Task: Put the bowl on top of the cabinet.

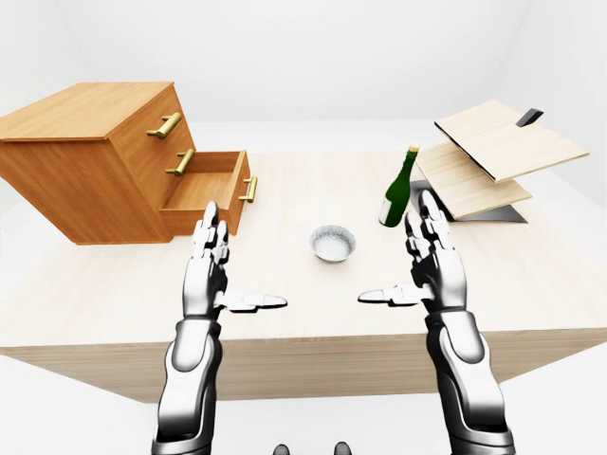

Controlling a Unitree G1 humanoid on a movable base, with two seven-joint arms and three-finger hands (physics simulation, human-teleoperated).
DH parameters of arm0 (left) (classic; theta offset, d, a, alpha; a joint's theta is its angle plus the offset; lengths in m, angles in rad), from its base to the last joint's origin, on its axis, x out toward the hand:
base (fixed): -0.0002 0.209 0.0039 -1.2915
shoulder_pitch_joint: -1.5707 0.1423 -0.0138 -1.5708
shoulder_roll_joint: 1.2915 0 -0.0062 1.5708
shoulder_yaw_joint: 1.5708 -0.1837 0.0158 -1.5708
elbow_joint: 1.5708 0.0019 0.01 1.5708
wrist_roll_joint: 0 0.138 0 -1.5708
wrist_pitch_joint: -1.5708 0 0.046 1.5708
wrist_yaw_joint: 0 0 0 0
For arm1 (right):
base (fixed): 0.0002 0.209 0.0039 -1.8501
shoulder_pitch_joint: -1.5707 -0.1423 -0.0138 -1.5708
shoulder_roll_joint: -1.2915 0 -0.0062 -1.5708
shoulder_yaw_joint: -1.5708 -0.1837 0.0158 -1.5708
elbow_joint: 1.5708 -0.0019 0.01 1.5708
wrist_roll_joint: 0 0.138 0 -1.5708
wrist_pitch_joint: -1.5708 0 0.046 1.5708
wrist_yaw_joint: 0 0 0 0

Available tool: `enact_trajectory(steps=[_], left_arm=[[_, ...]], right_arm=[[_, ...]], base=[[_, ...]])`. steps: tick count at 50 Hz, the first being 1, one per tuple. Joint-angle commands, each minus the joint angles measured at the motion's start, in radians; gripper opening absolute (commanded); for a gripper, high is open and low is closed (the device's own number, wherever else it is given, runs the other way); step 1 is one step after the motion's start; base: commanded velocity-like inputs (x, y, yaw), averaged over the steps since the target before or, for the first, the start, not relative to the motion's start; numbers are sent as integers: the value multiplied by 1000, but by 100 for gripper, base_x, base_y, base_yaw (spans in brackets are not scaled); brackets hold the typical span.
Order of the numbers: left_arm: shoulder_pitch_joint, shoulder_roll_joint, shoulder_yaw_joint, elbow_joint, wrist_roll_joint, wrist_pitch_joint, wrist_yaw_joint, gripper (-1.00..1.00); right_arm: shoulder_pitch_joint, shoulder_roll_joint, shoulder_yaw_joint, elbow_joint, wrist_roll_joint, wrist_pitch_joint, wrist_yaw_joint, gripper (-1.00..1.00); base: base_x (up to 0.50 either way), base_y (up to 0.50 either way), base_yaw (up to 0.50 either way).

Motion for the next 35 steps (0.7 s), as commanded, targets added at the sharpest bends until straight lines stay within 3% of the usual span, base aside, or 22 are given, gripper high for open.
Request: enact_trajectory(steps=[1, 35], left_arm=[[-2, 2, 6, -59, -4, 0, -3, 100], [6, -2, -4, -83, 0, 0, -6, 100]], right_arm=[[-4, 2, -15, -95, 42, 0, 1, 100], [0, -1, -12, -89, 38, 0, -4, 100]], base=[[3, 49, 0], [5, 50, 0]])
